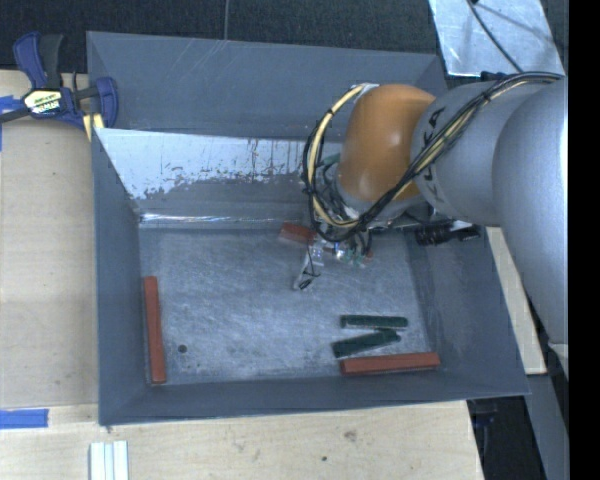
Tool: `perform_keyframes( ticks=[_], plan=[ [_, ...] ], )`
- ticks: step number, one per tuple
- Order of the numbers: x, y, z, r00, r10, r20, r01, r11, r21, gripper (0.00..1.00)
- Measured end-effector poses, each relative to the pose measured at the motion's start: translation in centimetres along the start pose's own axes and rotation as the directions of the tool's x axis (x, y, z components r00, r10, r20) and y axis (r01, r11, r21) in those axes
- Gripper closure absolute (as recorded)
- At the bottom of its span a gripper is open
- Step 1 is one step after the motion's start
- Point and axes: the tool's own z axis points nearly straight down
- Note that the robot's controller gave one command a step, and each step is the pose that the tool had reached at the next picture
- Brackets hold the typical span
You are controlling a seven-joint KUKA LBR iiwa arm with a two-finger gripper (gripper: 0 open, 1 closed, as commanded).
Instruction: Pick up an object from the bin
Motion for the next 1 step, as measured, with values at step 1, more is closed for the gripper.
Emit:
perform_keyframes(
  ticks=[1],
  plan=[
    [-0.17, 0.21, -0.31, 1.0, 0.0, 0.006, 0.0, 1.0, -0.003, 1.0]
  ],
)
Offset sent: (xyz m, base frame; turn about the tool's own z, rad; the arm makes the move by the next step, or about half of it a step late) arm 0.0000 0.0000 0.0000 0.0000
